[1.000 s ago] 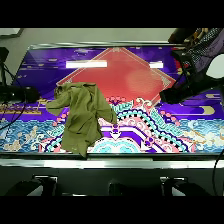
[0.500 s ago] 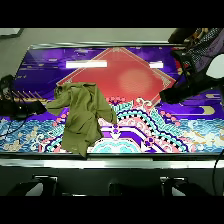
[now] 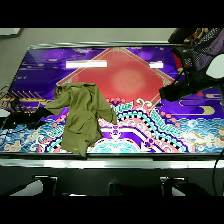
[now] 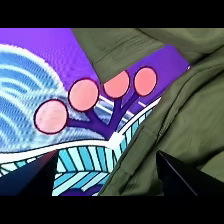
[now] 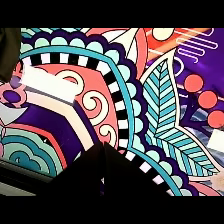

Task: Fold the clothes and pants, and hang the long-sleeved shirts on hangers.

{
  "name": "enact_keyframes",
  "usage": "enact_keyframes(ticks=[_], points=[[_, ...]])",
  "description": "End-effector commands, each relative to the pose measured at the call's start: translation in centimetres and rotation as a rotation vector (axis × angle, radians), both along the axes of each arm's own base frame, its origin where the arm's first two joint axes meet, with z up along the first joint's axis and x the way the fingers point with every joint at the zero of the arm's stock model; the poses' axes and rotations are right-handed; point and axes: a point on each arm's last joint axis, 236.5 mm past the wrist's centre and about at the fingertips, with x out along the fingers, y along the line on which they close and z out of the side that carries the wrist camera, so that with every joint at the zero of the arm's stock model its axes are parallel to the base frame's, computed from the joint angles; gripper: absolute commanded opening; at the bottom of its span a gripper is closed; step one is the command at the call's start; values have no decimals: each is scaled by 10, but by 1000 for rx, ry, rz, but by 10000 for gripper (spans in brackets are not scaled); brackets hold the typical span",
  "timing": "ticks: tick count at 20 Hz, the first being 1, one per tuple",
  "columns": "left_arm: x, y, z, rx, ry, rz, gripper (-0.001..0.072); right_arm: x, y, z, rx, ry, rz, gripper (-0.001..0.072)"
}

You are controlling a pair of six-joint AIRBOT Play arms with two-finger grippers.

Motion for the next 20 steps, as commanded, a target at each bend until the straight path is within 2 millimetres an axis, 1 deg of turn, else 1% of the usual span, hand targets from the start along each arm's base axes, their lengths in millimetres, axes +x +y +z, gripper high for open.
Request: enact_keyframes(ticks=[1,3,6,9,10,13,14,15,16,17,18,19,20], points=[[24,4,-24,-62,-20,72,710,2,1,1,2,-9,1,29],[31,2,-33,-85,-14,76,710,3,1,1,3,-13,0,29],[42,-2,-41,-71,-19,62,710,2,1,1,3,-13,-1,29],[56,-2,-44,-44,-56,88,709,2,1,1,36,10,-77,29],[60,-5,-46,-48,-61,96,709,2,1,1,43,14,-95,29],[61,-15,-59,-74,-35,101,708,2,1,1,44,13,-98,29],[59,-18,-63,-79,-25,96,587,2,2,1,44,11,-98,29],[59,-20,-64,-77,-25,86,281,3,2,2,45,8,-99,29],[59,-21,-62,-71,-32,71,31,5,2,3,52,-1,-108,30],[60,-21,-61,-71,-36,72,19,11,4,5,74,-17,-139,69],[61,-20,-59,-69,-42,72,19,19,4,7,97,-37,-180,230],[61,-19,-55,-67,-49,72,19,26,5,5,115,-41,-217,518],[62,-19,-52,-66,-58,72,19,32,6,-5,124,-20,-246,643]])
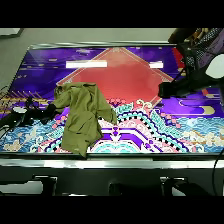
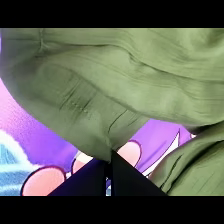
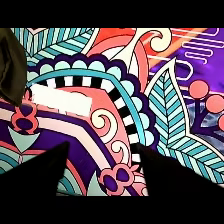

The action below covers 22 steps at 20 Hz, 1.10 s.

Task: Fold the clothes and pants, and hang the long-sleeved shirts on hangers.

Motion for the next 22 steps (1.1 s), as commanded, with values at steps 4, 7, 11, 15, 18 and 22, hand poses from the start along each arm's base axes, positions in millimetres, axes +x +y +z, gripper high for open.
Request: enact_keyframes(ticks=[4,7,11,15,18,22], points=[[6,0,16,4,-42,1,19,23,53,-84,219,224,-19,678],[5,-1,17,4,-44,-1,19,27,101,-142,421,346,32,683],[5,-1,18,4,-44,-1,19,43,135,-184,603,392,27,682],[5,-1,18,4,-44,-1,19,26,169,-215,604,469,70,682],[5,-1,18,4,-45,-1,19,14,194,-228,577,483,106,676],[6,-1,18,4,-45,-1,19,3,218,-242,556,496,129,655]])
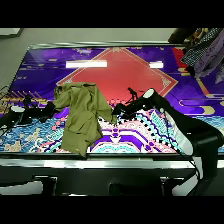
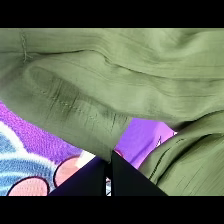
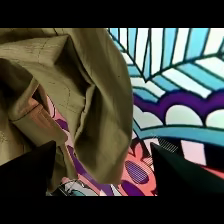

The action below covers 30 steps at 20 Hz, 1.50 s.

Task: Fold the clothes and pants, and hang the long-sleeved shirts on hangers.

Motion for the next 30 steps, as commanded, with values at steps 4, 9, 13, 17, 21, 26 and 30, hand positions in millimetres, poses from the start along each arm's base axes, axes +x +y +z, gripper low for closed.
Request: enact_keyframes(ticks=[4,9,13,17,21,26,30], points=[[-3,-4,1,-4,3,-28,19,-7,22,-11,-10,15,-7,149],[20,-13,52,-22,-79,-110,17,49,-1,75,22,-200,-111,30],[67,-8,179,104,-333,-205,17,116,-87,240,-17,-580,-295,30],[75,14,353,322,-629,-161,17,101,-184,446,-90,-1048,-511,30],[15,32,512,541,-905,-32,17,-1,-272,605,-228,-1469,-794,30],[-98,31,609,706,-1093,85,17,-151,-319,683,-473,-1741,-986,30],[-171,34,638,767,-1150,187,18,-240,-313,710,-486,-1879,-1044,30]])
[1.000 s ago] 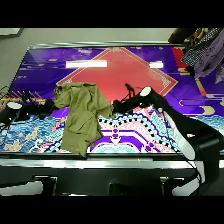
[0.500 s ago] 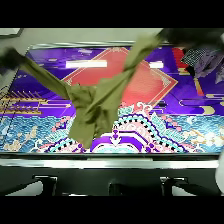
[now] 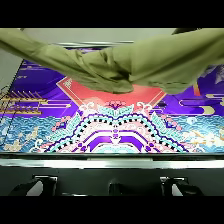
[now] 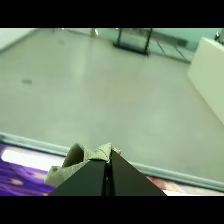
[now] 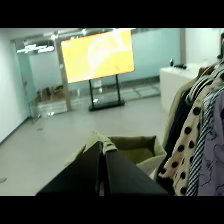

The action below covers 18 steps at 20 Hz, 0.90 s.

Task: Fold the clothes and pants, and hang the long-sleeved shirts on hangers.

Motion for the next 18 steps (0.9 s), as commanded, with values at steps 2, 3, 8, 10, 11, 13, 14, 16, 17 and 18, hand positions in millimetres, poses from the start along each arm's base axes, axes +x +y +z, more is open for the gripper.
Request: enact_keyframes(ticks=[2,3,8,10,11,13,14,16,17,18], points=[[-76,15,33,-2,-109,138,18,-89,-4,25,-23,-140,-88,30],[-81,18,34,-6,-116,155,18,-90,-4,25,4,-143,-76,30],[-22,23,-13,-41,28,117,17,11,-7,-42,177,167,14,30],[34,25,-67,-44,176,70,17,88,7,-106,243,414,114,30],[67,24,-99,-47,250,38,17,129,13,-145,285,534,163,30],[130,23,-159,-29,355,0,17,202,16,-217,336,719,215,30],[159,21,-186,-21,391,-14,17,234,11,-250,349,784,209,30],[212,15,-243,-32,459,-38,17,293,-1,-315,397,880,191,30],[234,9,-275,-38,504,-51,17,314,-2,-347,425,929,194,30],[249,0,-311,-49,569,-73,17,331,0,-383,460,994,208,30]])
